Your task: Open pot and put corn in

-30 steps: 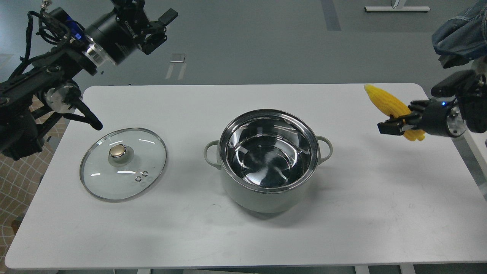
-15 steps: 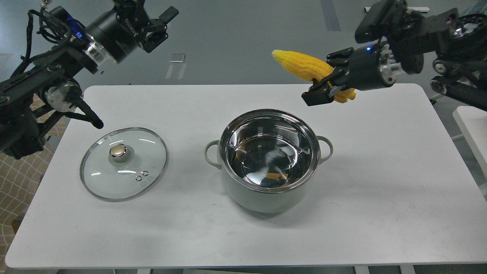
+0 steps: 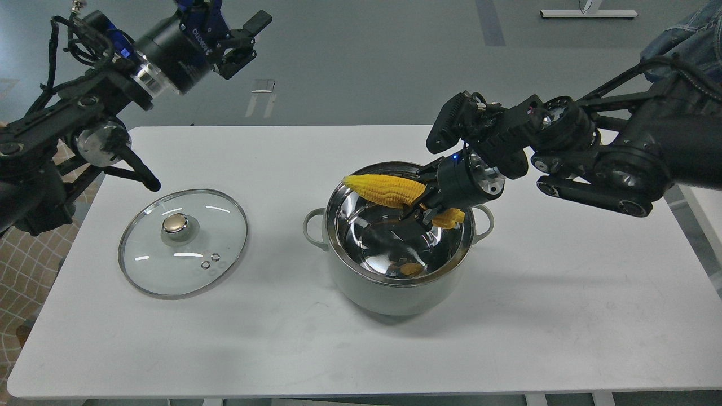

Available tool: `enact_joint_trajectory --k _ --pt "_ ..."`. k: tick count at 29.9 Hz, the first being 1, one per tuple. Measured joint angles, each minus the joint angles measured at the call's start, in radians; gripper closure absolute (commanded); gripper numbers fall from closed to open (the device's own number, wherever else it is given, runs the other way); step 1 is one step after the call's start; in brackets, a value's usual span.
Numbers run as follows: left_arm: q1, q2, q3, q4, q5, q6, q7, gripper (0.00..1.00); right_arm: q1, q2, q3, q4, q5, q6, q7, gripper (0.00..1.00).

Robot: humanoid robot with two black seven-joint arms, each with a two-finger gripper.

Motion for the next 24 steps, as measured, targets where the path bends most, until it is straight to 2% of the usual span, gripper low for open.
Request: enact_joint_trajectory --k 2,3,6,14,18,24 --pt "0.000 0.000 0.000 0.000 -0.001 0.000 0.000 0.06 -0.015 0.008 -0.008 -0.016 0.001 0.000 0.000 0.65" --pt "0.000 0.000 0.000 0.000 -0.001 0.001 0.000 0.06 -0.021 0.011 -0.009 -0.024 0.002 0.000 0.000 0.61" --pt "0.000 0.000 0.000 0.000 -0.001 0.001 0.000 0.06 -0.034 0.020 -0.010 -0.037 0.002 -0.002 0.000 0.37" --pt "0.000 -0.002 0.000 0.000 -0.001 0.000 0.000 0.06 -0.040 0.024 -0.011 -0.041 0.004 -0.012 0.000 0.21" --pt "0.000 -0.002 0.000 0.000 -0.001 0.000 0.000 0.06 -0.041 0.024 -0.008 -0.041 0.005 -0.014 0.000 0.08" --pt "0.000 0.000 0.000 0.000 -0.001 -0.002 0.000 0.06 -0.030 0.016 0.000 -0.035 0.020 -0.014 0.000 0.05"
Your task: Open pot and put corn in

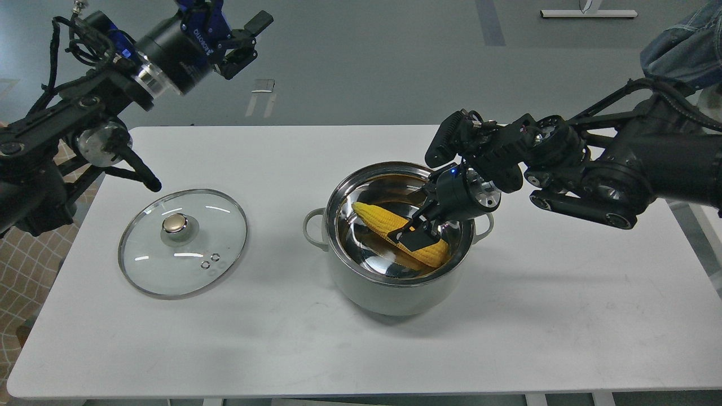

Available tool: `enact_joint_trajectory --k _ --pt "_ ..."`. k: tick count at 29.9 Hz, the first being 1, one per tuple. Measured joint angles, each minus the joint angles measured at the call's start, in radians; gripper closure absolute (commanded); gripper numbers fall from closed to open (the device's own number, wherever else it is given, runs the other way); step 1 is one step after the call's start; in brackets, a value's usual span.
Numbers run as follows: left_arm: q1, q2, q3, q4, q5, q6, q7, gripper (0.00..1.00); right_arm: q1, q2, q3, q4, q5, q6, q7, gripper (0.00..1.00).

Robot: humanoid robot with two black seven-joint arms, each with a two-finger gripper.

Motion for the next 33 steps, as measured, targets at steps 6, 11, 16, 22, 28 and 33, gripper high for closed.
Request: enact_joint_trajectory --k 6,11,16,22,28,33 --pt "0.000 0.001 0.000 0.000 0.000 0.001 0.000 0.06 0.083 -0.054 0.075 -0.003 0.082 0.002 0.000 0.04" --pt "-0.001 0.001 0.000 0.006 0.005 0.005 0.000 0.03 0.144 -0.151 0.175 -0.070 0.282 0.004 0.000 0.04" --pt "-0.001 -0.022 -0.002 0.018 0.004 0.010 0.000 0.02 0.073 -0.210 0.330 -0.196 0.506 -0.002 0.000 0.01" --pt "0.004 -0.081 -0.001 0.078 0.002 0.014 0.000 0.02 -0.184 -0.207 0.683 -0.300 0.710 -0.004 0.000 0.00" --pt "0.017 -0.199 -0.017 0.212 -0.002 -0.023 0.000 0.02 -0.450 -0.126 1.016 -0.325 0.809 0.009 0.000 0.00" --pt "0.051 -0.287 -0.108 0.335 -0.006 -0.083 0.000 0.02 -0.526 -0.046 1.103 -0.405 0.933 0.031 0.000 0.00"
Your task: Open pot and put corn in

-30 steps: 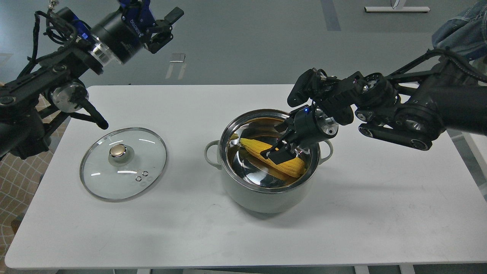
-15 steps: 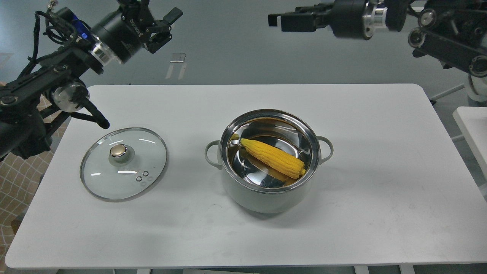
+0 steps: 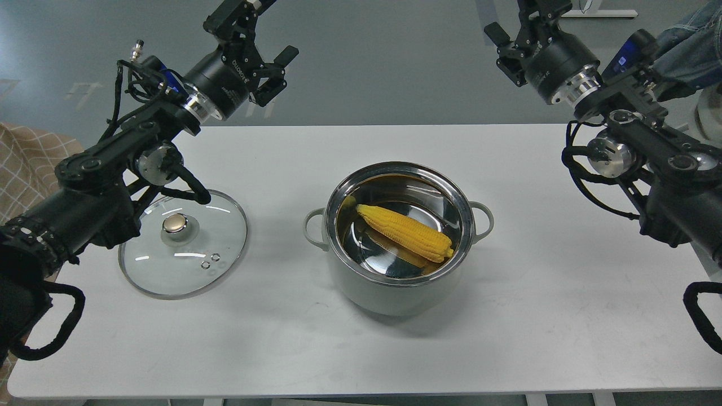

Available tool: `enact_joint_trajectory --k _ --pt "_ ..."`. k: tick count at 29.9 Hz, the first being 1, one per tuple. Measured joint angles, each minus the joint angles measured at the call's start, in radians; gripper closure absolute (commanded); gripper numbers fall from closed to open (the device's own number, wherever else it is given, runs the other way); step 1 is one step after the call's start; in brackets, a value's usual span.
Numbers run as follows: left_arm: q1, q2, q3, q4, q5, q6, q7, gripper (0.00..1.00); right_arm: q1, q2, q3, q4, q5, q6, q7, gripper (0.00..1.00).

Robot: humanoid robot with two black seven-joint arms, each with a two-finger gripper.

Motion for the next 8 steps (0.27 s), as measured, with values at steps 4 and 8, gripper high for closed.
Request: enact_joint_trajectory --k 4,8 --pt "0.023 -0.063 -0.054 0.103 -0.004 -0.008 0.000 0.02 -0.049 0.061 0.069 -0.042 0.062 0.014 0.000 0.00" --pt "0.048 -0.085 -0.062 0.128 -0.005 -0.009 0.000 0.02 -0.083 0.086 0.091 -0.049 0.068 0.015 0.000 0.00"
